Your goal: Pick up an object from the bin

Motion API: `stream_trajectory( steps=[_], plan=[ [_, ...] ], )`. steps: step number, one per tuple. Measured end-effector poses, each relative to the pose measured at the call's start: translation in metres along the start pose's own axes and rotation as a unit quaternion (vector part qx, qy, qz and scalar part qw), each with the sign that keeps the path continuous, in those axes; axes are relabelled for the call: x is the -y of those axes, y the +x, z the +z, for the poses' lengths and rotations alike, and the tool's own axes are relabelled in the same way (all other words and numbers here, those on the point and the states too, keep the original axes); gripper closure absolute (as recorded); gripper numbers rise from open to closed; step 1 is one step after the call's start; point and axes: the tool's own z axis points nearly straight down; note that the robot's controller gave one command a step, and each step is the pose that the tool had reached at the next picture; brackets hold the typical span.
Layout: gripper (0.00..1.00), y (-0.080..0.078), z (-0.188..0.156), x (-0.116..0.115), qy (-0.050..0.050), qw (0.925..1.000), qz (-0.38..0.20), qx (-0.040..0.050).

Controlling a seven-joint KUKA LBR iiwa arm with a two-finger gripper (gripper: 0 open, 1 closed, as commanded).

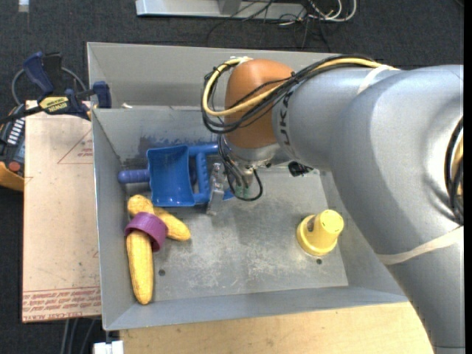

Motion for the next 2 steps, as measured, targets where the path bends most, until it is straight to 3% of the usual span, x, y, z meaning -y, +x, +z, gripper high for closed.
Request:
stream_trajectory(
  steps=[1,2],
  plan=[
    [1.0,0.0,0.0,0.0,0.0,1.0,0.0,0.0],
    [1.0,0.004,-0.083,0.002,0.0,1.0,-0.008,-0.0011]
  ],
)
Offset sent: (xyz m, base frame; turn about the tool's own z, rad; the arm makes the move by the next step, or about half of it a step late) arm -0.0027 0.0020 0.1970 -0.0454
